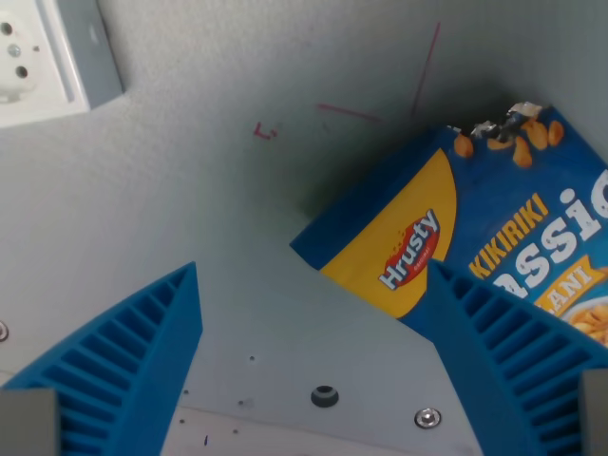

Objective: Move in gripper positive z

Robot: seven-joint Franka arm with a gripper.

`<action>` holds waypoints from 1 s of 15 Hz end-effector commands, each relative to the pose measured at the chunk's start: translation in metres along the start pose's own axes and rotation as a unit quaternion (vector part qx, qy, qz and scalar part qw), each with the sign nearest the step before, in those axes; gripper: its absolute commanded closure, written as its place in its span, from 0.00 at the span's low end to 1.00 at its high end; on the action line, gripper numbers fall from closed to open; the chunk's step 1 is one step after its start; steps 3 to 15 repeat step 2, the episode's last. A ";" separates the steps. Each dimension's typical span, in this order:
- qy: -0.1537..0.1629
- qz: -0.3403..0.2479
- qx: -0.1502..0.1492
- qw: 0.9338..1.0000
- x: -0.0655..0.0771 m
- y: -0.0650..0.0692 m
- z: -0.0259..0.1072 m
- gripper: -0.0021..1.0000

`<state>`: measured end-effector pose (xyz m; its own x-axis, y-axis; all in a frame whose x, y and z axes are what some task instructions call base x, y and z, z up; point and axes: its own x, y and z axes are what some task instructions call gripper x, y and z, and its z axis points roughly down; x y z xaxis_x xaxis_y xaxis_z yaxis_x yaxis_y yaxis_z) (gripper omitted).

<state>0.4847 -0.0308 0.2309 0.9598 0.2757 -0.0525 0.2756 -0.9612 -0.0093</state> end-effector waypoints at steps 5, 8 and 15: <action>0.022 0.000 -0.005 1.000 -0.002 -0.001 0.017 0.00; 0.022 0.000 -0.005 1.000 -0.002 -0.001 0.017 0.00; 0.022 0.000 -0.005 1.000 -0.002 -0.001 0.017 0.00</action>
